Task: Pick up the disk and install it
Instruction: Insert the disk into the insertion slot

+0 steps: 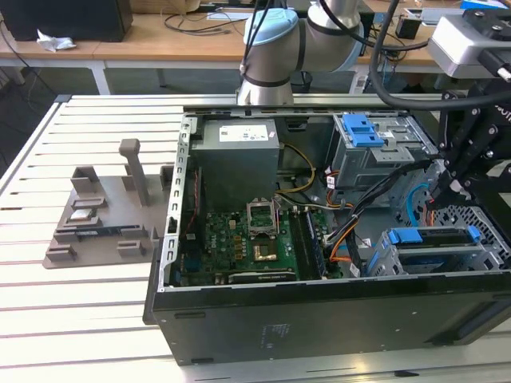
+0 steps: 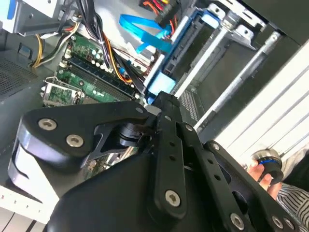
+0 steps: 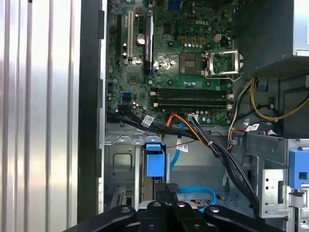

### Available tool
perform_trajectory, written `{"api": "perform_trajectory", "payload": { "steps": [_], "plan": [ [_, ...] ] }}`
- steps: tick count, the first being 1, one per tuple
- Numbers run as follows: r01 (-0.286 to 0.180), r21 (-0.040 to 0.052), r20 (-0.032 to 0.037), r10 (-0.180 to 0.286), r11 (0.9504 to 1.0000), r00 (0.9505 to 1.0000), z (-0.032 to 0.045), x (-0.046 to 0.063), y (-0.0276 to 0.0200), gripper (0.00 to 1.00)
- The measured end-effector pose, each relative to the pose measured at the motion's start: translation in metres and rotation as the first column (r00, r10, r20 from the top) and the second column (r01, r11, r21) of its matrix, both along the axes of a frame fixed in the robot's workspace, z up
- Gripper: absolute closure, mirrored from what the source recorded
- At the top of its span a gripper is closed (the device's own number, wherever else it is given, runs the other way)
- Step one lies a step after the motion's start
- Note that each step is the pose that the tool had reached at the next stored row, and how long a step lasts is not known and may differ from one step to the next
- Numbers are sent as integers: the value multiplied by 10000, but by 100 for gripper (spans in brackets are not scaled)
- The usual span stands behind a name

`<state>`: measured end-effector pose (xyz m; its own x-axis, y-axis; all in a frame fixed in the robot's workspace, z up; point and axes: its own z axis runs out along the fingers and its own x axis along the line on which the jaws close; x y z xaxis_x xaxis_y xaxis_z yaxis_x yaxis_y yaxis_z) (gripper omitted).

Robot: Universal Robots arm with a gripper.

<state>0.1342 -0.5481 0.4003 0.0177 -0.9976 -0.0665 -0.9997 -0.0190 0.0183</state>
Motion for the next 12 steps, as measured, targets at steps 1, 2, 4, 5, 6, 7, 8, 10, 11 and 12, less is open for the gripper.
{"api": "perform_trajectory", "payload": {
  "steps": [1,2,4,5,6,7,8,10,11,12],
  "plan": [
    [0,-4,-6,0,10000,10000,-15,19,22,89],
    [0,-18,-26,0,10000,10000,-41,67,59,89],
    [0,-26,-57,0,10000,10000,-69,131,98,89],
    [0,-37,-80,0,10000,10000,-85,176,122,89],
    [-1,-52,-104,0,10000,9999,-94,226,135,89],
    [-1,-65,-118,1,10000,9999,-95,258,137,89],
    [0,-77,-136,-1,10000,9999,-98,300,137,89],
    [-1,-87,-161,0,10000,9999,-98,344,136,89],
    [-1,-88,-173,0,10000,9999,-99,362,130,89],
    [-1,-88,-184,-1,10000,9998,-100,375,118,89]
  ]
}}
